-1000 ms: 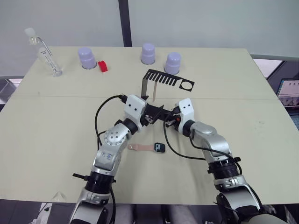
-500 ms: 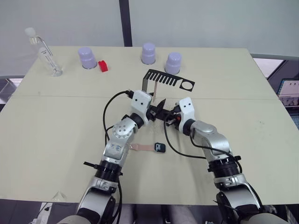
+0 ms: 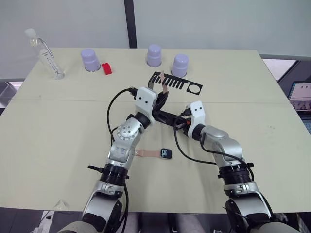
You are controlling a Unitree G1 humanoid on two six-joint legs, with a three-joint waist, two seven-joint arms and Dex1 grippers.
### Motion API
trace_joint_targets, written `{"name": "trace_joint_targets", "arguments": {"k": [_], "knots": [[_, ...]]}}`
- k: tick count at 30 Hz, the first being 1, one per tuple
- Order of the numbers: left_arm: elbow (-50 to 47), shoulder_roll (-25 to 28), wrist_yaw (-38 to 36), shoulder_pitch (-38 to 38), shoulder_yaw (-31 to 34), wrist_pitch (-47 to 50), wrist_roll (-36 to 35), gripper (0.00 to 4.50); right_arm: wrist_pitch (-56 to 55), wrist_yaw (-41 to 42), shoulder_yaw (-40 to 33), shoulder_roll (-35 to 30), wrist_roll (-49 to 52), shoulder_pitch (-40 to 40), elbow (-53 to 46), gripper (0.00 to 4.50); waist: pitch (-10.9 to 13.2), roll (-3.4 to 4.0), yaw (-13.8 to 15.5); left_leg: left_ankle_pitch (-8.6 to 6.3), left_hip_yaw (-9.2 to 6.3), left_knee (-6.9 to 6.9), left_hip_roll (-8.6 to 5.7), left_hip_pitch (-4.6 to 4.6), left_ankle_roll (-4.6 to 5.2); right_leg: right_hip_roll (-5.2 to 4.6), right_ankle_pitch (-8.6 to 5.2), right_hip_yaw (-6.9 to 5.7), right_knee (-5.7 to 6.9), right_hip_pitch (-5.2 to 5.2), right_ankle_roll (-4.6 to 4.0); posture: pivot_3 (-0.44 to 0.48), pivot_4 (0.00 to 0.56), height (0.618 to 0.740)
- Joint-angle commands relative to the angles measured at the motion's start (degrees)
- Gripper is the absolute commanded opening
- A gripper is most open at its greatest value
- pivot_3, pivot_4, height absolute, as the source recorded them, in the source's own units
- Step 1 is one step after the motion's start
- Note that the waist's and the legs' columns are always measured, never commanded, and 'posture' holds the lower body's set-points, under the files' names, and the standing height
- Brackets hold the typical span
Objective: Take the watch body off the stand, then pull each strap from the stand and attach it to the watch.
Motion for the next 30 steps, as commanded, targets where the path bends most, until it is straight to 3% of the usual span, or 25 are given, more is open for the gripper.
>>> {"name": "trace_joint_targets", "arguments": {"k": [1,8,12,21,27,30], "knots": [[-8.3,1.7,-2.2,2.0,0.4,1.4,-1.9,0.08,1.1,0.4,0.2,-0.1,0.1,1.0,0.3,0.00,0.0,0.00,-0.1,0.00,0.01,-0.02,0.00,0.00,0.00,0.00,0.00,0.01,-0.01,0.00,0.00,0.000,0.150,0.740],[-18.5,9.6,-9.3,6.5,3.0,8.5,-7.2,0.08,-0.2,0.6,-0.5,-1.0,0.4,1.6,-1.3,0.00,0.0,0.01,-0.1,-0.04,-0.01,-0.03,0.01,0.02,0.08,0.00,0.00,0.01,-0.01,0.00,0.00,0.000,0.150,0.740],[-16.5,13.4,-12.5,4.6,4.1,9.1,-8.8,0.08,1.1,1.3,-2.0,-1.6,2.7,3.0,-5.3,0.00,0.0,0.03,0.0,-0.05,-0.03,-0.06,0.01,0.01,0.08,0.00,0.00,0.00,-0.02,-0.01,0.00,0.000,0.150,0.740],[-6.4,6.6,-9.3,-1.0,0.6,3.6,-4.7,0.08,-0.8,0.3,-1.1,-0.7,1.9,0.7,-2.8,0.00,0.0,0.03,-0.1,-0.08,-0.01,-0.05,-0.01,-0.10,0.14,-0.02,0.00,-0.02,-0.10,-0.05,0.00,0.000,0.150,0.740],[-5.5,5.9,-8.6,-0.5,0.5,2.4,-3.6,0.08,2.5,1.6,-3.4,1.2,7.0,-0.5,-7.4,0.00,0.0,0.05,-0.1,0.00,0.00,-0.08,0.04,-0.13,-0.01,0.04,0.00,-0.01,-0.06,-0.12,0.00,0.000,0.150,0.740],[-4.8,5.8,-8.2,-1.0,0.7,2.2,-3.3,0.08,3.2,1.0,-1.4,0.8,5.1,-1.2,-4.3,0.00,0.0,0.05,0.0,-0.01,0.00,-0.02,0.03,-0.18,0.02,0.01,0.00,-0.01,-0.07,-0.10,0.00,0.000,0.150,0.740]]}}
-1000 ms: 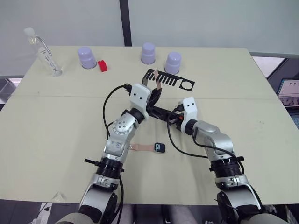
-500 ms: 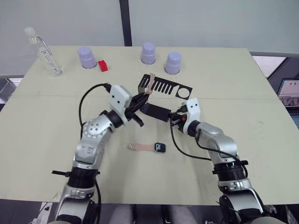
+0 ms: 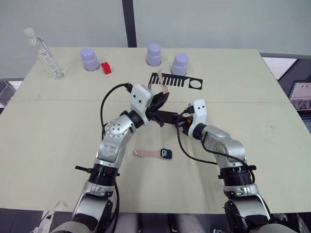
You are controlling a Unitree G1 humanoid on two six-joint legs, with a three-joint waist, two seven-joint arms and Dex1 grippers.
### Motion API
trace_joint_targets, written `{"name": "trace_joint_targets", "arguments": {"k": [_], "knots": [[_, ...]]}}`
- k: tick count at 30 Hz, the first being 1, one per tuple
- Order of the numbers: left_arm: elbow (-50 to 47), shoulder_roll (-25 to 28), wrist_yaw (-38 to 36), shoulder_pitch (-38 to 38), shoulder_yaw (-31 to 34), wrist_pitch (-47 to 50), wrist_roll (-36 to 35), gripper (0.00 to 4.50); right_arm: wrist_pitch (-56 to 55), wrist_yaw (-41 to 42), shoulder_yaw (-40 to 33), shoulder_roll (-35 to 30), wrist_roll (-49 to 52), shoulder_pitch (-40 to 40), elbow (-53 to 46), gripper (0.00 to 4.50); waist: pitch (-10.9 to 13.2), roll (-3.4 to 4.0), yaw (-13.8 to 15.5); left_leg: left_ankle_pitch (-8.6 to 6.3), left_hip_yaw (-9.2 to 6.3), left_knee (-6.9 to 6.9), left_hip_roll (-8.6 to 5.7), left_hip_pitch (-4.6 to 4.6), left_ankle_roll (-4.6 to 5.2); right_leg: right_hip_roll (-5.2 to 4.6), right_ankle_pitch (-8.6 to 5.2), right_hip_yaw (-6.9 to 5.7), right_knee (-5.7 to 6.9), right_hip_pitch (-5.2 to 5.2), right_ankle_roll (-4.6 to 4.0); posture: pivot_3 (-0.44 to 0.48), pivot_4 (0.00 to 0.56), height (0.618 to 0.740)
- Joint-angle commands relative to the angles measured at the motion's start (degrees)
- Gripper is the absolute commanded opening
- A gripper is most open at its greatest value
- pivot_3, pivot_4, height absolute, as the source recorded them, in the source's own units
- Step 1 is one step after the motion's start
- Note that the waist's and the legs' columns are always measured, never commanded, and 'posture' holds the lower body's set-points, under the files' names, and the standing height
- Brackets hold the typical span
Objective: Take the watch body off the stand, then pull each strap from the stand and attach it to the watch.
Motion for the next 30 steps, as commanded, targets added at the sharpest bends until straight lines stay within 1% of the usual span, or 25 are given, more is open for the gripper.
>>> {"name": "trace_joint_targets", "arguments": {"k": [1,6,9,14,18,20,23,26,28,30], "knots": [[-1.0,-0.3,0.7,-0.9,0.5,-1.6,0.2,0.08,0.0,0.0,1.0,-0.2,-1.0,-1.6,1.6,0.00,0.0,0.00,0.0,-0.04,0.00,0.02,-0.01,0.01,0.07,-0.02,0.00,0.00,-0.02,0.00,0.00,0.000,0.150,0.740],[-1.5,-0.4,1.0,-0.9,0.4,-1.5,0.5,0.08,0.2,-3.0,1.9,0.3,-4.3,-3.7,8.9,0.00,0.0,0.00,-0.1,-0.05,-0.02,0.01,-0.01,0.01,0.09,-0.02,0.00,-0.02,-0.01,-0.02,0.00,0.000,0.150,0.740],[-2.3,-0.3,1.2,-0.4,0.0,-1.5,0.9,0.08,0.9,-4.1,1.9,0.4,-5.3,-4.2,11.5,0.00,0.0,0.00,0.0,-0.05,0.01,0.02,-0.01,0.07,0.10,-0.02,0.00,0.00,-0.01,0.02,0.00,0.000,0.150,0.740],[-4.8,0.7,1.4,1.5,-0.7,-2.6,2.6,0.08,2.2,-5.3,1.0,1.0,-5.0,-4.4,12.3,0.00,0.0,0.00,-0.1,-0.05,0.01,0.01,-0.01,0.12,0.10,-0.02,0.00,0.00,0.01,0.06,0.00,0.000,0.150,0.740],[-8.7,1.5,0.7,4.0,0.0,-1.0,1.8,0.08,2.6,-5.2,0.9,0.8,-4.9,-4.0,11.7,0.00,0.0,0.00,-0.1,-0.06,0.00,-0.01,-0.01,0.16,0.10,-0.02,0.00,0.01,0.02,0.08,0.00,0.000,0.150,0.740],[-12.1,2.5,-0.2,5.0,0.5,1.2,0.3,0.08,2.8,-5.0,0.7,0.5,-4.9,-3.7,11.0,0.00,0.0,0.00,-0.1,-0.06,0.00,-0.01,-0.01,0.16,0.11,-0.02,0.00,0.01,0.02,0.08,0.00,0.000,0.150,0.740],[-18.3,5.9,-3.9,6.4,2.4,5.6,-4.3,0.08,2.9,-4.1,-0.1,-0.1,-4.0,-2.6,8.9,0.00,0.0,0.00,-0.1,-0.07,-0.01,-0.02,-0.01,0.15,0.11,-0.03,0.00,0.01,0.01,0.09,0.00,0.000,0.150,0.740],[-21.2,8.9,-7.9,6.6,3.4,11.3,-10.1,0.08,-0.9,-2.3,-0.2,-0.6,-3.4,-1.0,5.0,0.00,0.0,0.00,0.0,-0.07,-0.05,-0.04,-0.01,0.14,0.11,-0.05,0.00,-0.02,-0.02,0.09,0.00,0.000,0.150,0.740],[-21.3,10.4,-11.1,5.9,4.0,15.3,-14.8,0.08,-1.9,0.6,0.3,-2.1,-2.0,1.6,-1.7,0.00,0.0,0.00,0.1,-0.08,-0.06,-0.03,-0.02,0.13,0.13,-0.06,0.00,-0.03,-0.05,0.12,0.00,0.000,0.150,0.740],[-19.6,11.2,-14.7,4.1,4.4,19.7,-19.6,0.08,1.0,4.0,-0.4,-5.1,1.5,5.9,-11.9,0.00,0.0,0.03,0.2,-0.09,-0.10,-0.04,-0.03,0.05,0.14,-0.07,0.00,-0.06,-0.10,0.09,0.00,0.000,0.150,0.740]]}}
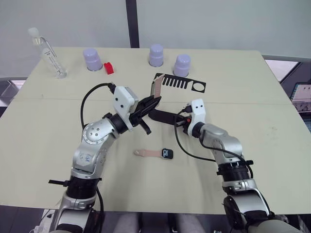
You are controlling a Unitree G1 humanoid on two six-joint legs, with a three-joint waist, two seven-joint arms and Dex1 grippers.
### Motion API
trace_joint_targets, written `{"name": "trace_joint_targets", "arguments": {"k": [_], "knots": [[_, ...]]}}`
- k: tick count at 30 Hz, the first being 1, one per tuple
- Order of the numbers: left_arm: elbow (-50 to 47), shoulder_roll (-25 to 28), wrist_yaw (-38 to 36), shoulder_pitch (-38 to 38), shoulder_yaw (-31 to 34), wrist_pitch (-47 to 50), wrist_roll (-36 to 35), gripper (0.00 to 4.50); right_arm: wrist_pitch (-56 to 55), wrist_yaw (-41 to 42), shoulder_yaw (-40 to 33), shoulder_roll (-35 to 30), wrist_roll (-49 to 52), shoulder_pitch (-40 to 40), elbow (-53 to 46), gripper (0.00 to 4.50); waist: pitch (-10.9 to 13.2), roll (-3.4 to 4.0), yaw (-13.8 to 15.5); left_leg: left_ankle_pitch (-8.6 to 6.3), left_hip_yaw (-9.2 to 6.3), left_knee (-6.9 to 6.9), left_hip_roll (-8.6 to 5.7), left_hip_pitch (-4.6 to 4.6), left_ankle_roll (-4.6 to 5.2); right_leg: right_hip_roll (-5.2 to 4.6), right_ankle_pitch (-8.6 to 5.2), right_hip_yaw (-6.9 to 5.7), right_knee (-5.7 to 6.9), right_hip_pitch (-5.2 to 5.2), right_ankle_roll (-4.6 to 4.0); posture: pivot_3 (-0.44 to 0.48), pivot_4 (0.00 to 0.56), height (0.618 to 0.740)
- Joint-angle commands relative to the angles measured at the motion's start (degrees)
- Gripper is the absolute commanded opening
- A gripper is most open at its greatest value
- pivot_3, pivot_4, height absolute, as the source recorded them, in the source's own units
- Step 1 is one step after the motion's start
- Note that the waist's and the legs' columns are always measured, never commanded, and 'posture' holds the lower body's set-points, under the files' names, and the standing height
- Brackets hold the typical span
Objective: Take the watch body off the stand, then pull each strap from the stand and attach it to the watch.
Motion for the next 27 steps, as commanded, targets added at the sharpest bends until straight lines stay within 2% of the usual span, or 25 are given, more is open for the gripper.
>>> {"name": "trace_joint_targets", "arguments": {"k": [1,5,6,7,9,14,15,19,27], "knots": [[0.6,1.4,-6.6,-3.6,0.7,7.8,-9.3,0.08,2.8,6.7,-1.9,-5.5,6.5,6.8,-18.6,0.00,0.0,0.07,0.1,0.00,-0.05,0.00,0.00,-0.08,0.00,0.00,0.00,-0.03,0.01,-0.04,0.00,0.000,0.150,0.740],[4.7,2.2,-14.6,-6.7,-1.3,13.7,-14.9,0.08,10.8,10.4,-12.8,-11.9,22.5,16.1,-36.7,0.00,0.1,0.10,0.1,0.01,-0.18,0.04,0.00,-0.44,-0.06,0.03,0.02,-0.16,-0.03,-0.20,0.03,0.000,0.150,0.740],[5.4,2.3,-16.8,-7.3,-2.0,14.6,-16.0,0.00,13.3,10.2,-16.5,-12.8,29.1,17.4,-39.7,0.54,0.1,0.10,-0.1,0.01,-0.17,0.03,0.00,-0.47,-0.07,0.03,0.02,-0.15,-0.10,-0.19,0.04,0.000,0.150,0.740],[6.2,2.5,-18.7,-8.0,-2.6,16.0,-17.1,0.00,15.2,9.6,-19.7,-13.7,35.4,18.2,-42.0,0.78,0.1,0.10,-0.3,0.01,-0.17,0.03,0.01,-0.45,-0.07,0.05,0.02,-0.14,-0.13,-0.16,0.04,0.000,0.150,0.740],[7.8,2.6,-21.7,-9.4,-3.5,18.5,-19.0,0.00,17.8,6.2,-23.7,-14.9,45.8,18.3,-44.2,1.78,0.1,0.10,-0.5,0.00,-0.16,-0.01,0.03,-0.43,-0.05,0.08,0.02,-0.14,-0.18,-0.15,0.04,0.000,0.150,0.740],[9.5,1.3,-27.8,-12.8,-7.7,20.1,-19.8,0.00,16.2,-9.4,-25.8,-16.5,68.3,16.9,-45.0,4.30,0.1,0.09,-0.2,0.09,-0.19,0.01,0.04,-0.35,0.01,0.07,0.00,-0.10,-0.31,-0.09,0.00,0.000,0.150,0.740],[10.3,0.5,-28.2,-13.4,-8.0,19.9,-19.7,0.00,15.3,-11.3,-25.3,-17.1,71.4,17.3,-45.9,4.41,0.1,0.09,-0.2,0.10,-0.18,0.03,0.04,-0.31,0.03,0.05,0.00,-0.10,-0.31,-0.05,0.00,0.000,0.150,0.740],[13.3,-0.3,-30.6,-15.0,-7.5,22.0,-21.1,0.00,12.2,-16.2,-22.1,-18.8,77.7,18.7,-48.1,4.41,0.1,0.09,-0.1,0.09,-0.19,0.02,0.02,-0.34,0.08,0.05,0.00,-0.09,-0.36,-0.04,0.00,0.000,0.150,0.740],[14.0,-0.7,-30.4,-15.5,-6.9,26.2,-22.6,0.00,7.0,-16.6,-17.1,-20.0,77.6,22.4,-51.3,4.41,0.1,0.08,-0.1,0.07,-0.19,0.09,0.03,-0.46,0.13,0.07,0.01,-0.09,-0.36,-0.07,0.04,0.000,0.150,0.740]]}}
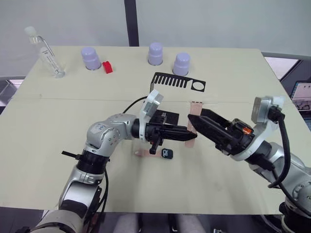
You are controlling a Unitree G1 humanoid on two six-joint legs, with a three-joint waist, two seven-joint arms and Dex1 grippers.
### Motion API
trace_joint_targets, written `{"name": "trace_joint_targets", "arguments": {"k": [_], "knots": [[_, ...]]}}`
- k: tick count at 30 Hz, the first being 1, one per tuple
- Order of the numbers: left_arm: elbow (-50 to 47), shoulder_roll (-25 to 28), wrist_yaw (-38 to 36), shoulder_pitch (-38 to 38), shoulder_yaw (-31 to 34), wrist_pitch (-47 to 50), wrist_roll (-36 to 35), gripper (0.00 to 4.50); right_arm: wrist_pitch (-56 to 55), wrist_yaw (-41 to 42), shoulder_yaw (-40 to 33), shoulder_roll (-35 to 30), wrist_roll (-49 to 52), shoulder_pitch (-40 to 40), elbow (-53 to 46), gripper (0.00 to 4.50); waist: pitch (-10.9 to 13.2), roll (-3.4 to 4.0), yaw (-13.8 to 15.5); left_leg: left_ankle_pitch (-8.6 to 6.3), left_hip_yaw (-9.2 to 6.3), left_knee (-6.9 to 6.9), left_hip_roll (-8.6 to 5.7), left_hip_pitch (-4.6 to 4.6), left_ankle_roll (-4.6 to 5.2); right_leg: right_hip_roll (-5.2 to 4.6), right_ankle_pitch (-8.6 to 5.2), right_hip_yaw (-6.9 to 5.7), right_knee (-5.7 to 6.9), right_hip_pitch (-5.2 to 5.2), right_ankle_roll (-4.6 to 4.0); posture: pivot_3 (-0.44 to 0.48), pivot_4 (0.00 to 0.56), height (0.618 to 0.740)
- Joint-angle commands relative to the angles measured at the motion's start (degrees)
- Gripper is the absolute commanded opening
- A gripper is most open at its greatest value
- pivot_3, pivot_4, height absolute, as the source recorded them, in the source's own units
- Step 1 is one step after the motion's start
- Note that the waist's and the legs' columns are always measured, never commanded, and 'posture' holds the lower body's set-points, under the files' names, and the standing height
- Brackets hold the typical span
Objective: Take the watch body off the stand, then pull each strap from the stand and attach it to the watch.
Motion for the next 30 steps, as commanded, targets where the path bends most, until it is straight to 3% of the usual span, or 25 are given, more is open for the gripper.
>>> {"name": "trace_joint_targets", "arguments": {"k": [1,3,5,16,20,30], "knots": [[-0.9,0.2,-0.4,-0.7,1.4,1.1,-1.8,0.00,-3.7,-0.1,0.0,-0.7,1.1,0.3,-2.1,4.18,0.0,-0.01,0.0,0.00,-0.01,0.03,0.00,-0.01,0.01,0.00,0.01,0.00,0.00,0.00,0.01,0.000,0.150,0.740],[-0.7,0.2,-0.2,-0.9,1.9,1.6,-1.9,0.00,-5.0,-0.5,0.4,-0.8,1.5,0.5,-1.9,3.57,0.0,0.00,0.0,0.01,-0.01,0.06,0.00,-0.01,0.02,-0.01,0.01,0.00,-0.06,0.01,0.02,0.000,0.150,0.740],[-0.6,0.4,-0.3,-1.0,2.1,1.7,-1.8,0.00,-5.8,-0.2,1.1,-1.2,1.5,0.7,-2.1,2.67,0.0,0.00,0.0,0.03,-0.02,0.05,0.00,0.02,0.01,-0.01,0.01,0.00,-0.03,0.01,0.02,0.000,0.150,0.740],[-0.6,1.2,-0.4,-0.9,2.1,1.7,-1.6,0.00,-8.4,-0.3,4.7,-1.9,0.4,0.6,-1.4,2.67,0.0,0.00,0.0,0.03,-0.05,0.04,0.00,0.01,0.00,-0.01,0.01,0.00,-0.04,0.00,0.01,0.000,0.150,0.740],[-1.0,1.2,-0.3,-0.6,2.0,1.6,-1.5,0.00,-9.3,-0.4,5.4,-2.2,0.5,0.5,-1.5,1.36,0.0,0.00,0.0,0.03,-0.06,0.03,0.00,0.01,0.00,-0.01,0.01,-0.01,-0.04,0.00,0.01,0.000,0.150,0.740],[-2.1,0.9,0.3,0.1,1.8,1.5,-1.5,0.00,-10.2,-0.5,5.3,-3.5,1.4,1.1,-1.9,1.36,0.0,0.00,0.0,0.03,-0.06,0.04,0.00,0.01,0.00,-0.01,0.01,-0.01,-0.03,0.00,0.01,0.000,0.150,0.740]]}}
